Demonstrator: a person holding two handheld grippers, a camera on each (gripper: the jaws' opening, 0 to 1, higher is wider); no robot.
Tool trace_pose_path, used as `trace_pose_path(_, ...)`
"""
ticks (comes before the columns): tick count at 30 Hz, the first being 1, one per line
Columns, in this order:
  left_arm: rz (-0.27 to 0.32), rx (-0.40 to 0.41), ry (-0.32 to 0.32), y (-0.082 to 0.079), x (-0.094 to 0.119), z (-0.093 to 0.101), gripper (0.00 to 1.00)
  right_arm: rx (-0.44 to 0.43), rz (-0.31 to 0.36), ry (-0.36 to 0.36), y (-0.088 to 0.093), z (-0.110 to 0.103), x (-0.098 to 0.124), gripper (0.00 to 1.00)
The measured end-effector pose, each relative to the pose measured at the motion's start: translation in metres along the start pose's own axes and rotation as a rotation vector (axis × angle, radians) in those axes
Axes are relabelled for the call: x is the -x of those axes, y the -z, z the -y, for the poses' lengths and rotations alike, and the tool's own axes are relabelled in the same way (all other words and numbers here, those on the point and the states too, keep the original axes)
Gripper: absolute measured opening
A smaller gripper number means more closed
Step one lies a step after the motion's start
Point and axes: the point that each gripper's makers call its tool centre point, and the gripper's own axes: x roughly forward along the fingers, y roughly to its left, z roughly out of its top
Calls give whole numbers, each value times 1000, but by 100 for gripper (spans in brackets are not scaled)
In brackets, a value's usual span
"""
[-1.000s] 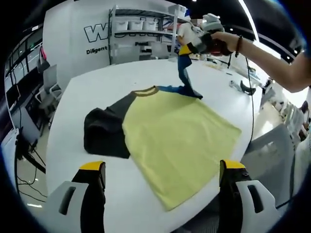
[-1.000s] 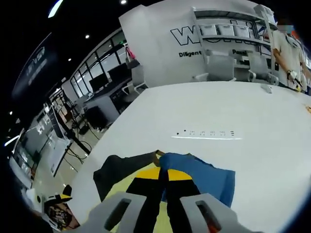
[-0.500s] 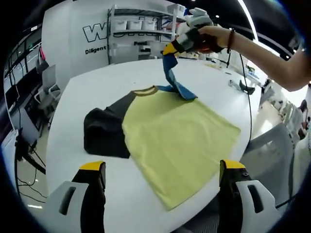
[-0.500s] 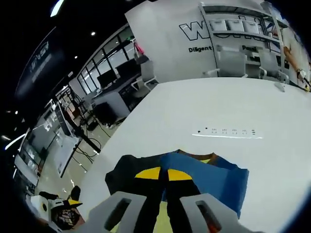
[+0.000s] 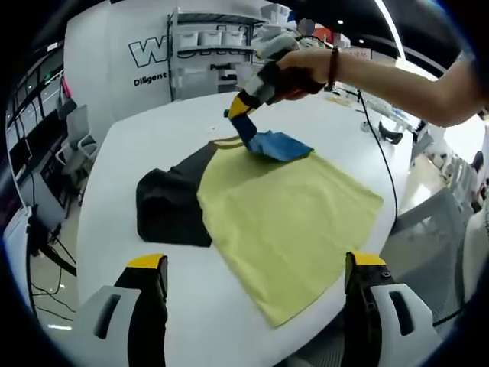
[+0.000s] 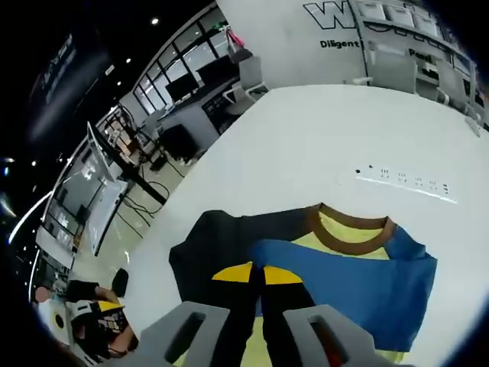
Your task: Fold the garment on the visible template until the final outline fits inside the template.
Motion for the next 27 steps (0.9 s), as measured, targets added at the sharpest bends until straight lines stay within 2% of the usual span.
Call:
trace_pose_path(5,-22,0,-11,7,-2,-6,98,-18,-48,-15,13,0,-24,0)
trace_pose_path(8,-20,-7,-10,6,-3,-8,98,-16,-55,-27,17,0,-38,0)
trace_pose_path(10,-8,-8,-2,5,-4,-7,98,-45,-75,-41,22,0,-51,0)
trace_pose_path(18,-19,-3,-2,9,-10,-12,96,-74,-68,-51,29,2,-77,0)
trace_pose_path(20,-24,-6,-4,10,-11,-13,96,-81,-30,-103,25,-4,-82,11)
trace_pose_path(21,-18,-9,-2,10,-11,-13,96,-94,-16,-153,24,-12,-83,19)
trace_pose_path(22,-18,-8,-1,10,-11,-13,96,-108,-26,-176,27,-17,-82,26)
trace_pose_path(23,-19,-1,1,10,-13,-13,96,-93,-34,-189,29,-19,-81,26)
trace_pose_path(24,-17,2,4,10,-13,-13,96,-35,-40,-197,31,-20,-79,23)
trace_pose_path(25,-19,1,4,10,-14,-13,96,-15,-52,-192,34,-19,-78,19)
trace_pose_path(27,-25,-6,0,10,-15,-14,96,0,-46,-193,33,-20,-76,16)
